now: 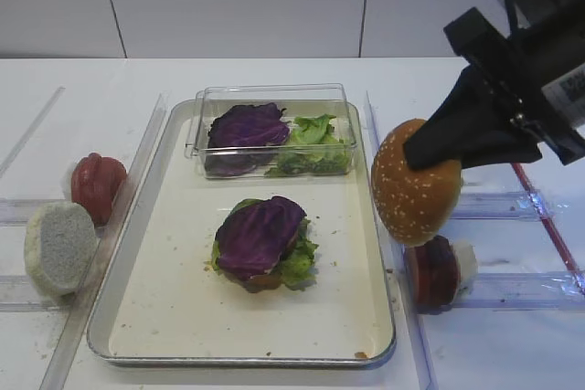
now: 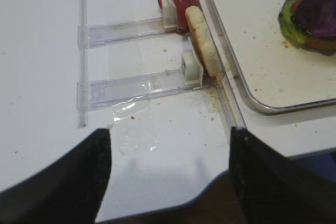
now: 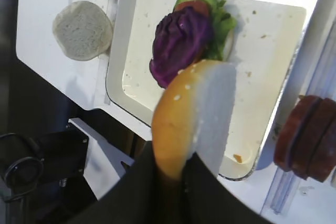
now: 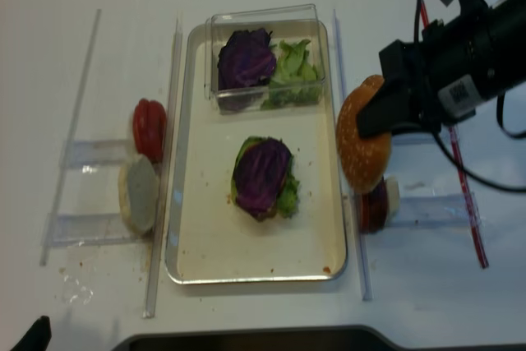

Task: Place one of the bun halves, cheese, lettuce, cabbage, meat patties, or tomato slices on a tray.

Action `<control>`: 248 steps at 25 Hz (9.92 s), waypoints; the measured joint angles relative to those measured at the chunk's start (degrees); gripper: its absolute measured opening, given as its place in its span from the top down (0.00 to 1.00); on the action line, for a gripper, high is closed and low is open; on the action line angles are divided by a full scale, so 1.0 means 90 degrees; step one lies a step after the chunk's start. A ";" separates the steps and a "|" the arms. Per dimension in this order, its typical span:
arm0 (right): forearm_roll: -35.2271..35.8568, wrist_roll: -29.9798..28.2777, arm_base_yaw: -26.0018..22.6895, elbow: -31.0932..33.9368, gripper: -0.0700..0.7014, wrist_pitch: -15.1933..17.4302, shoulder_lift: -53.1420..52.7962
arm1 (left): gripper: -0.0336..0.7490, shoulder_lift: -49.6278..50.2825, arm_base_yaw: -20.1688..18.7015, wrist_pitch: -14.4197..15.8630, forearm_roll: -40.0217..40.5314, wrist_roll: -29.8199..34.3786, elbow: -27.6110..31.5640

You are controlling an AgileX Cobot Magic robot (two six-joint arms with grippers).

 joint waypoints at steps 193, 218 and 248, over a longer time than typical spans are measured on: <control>0.4403 -0.2764 0.0914 0.0751 0.01 -0.1008 0.2695 | 0.40 0.0000 0.0000 0.0000 -0.0031 0.0069 0.0000; 0.4136 -0.2467 0.0677 0.0751 0.01 -0.0230 0.2695 | 0.40 0.0000 0.0000 0.0000 -0.0031 0.0069 0.0000; 0.2393 -0.1164 0.0563 -0.0344 0.01 -0.0123 0.2284 | 0.40 0.0000 0.0000 0.0000 -0.0031 0.0069 0.0000</control>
